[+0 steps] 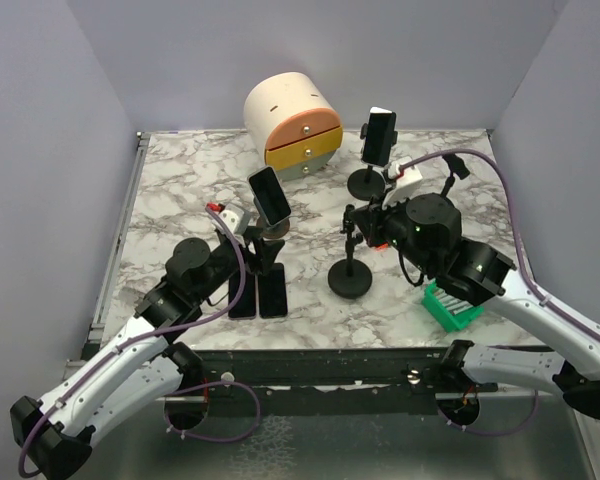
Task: Remove the phone from the phone stand
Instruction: Pick up the phone stand at the center of the board.
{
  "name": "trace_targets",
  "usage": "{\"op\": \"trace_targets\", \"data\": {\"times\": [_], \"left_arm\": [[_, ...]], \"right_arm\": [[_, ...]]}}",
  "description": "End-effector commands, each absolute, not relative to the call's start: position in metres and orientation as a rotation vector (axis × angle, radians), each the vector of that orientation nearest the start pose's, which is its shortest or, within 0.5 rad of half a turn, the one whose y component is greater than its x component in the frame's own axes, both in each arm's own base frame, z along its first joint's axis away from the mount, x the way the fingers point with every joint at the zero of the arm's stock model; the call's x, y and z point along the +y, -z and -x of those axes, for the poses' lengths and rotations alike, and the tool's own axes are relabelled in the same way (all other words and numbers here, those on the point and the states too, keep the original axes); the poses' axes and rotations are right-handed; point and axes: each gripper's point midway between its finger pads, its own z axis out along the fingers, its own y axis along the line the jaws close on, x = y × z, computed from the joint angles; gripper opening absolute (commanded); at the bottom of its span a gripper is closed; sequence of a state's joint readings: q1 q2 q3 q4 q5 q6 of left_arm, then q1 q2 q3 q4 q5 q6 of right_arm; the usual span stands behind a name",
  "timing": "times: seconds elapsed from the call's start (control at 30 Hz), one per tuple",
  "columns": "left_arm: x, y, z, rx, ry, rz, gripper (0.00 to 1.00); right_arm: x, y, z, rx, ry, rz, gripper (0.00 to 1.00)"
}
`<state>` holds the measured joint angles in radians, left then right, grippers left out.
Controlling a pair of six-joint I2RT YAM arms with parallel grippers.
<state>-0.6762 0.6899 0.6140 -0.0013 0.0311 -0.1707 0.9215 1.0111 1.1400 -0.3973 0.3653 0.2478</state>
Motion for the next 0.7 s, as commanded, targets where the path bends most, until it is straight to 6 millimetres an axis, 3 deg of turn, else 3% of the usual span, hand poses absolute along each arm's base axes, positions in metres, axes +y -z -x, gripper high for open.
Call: {"op": "trace_targets", "data": {"times": [0.0, 0.27, 0.67], "left_arm": [[-0.193, -0.268, -0.237, 1.608, 0.625, -0.397, 0.61], [-0.187, -0.272, -0.238, 1.598, 0.607, -0.366, 0.61], [-0.17, -0.285, -0.241, 1.562, 0.554, -0.28, 0.61]], "right_arm": [[0.235, -0.395, -0.266, 1.619, -0.479, 0.259, 0.0], [0.246, -0.414, -0.294, 1.536, -0.399, 0.221, 0.0], [0.274, -0.412, -0.352, 1.496, -0.331, 0.169, 0.0]]}}
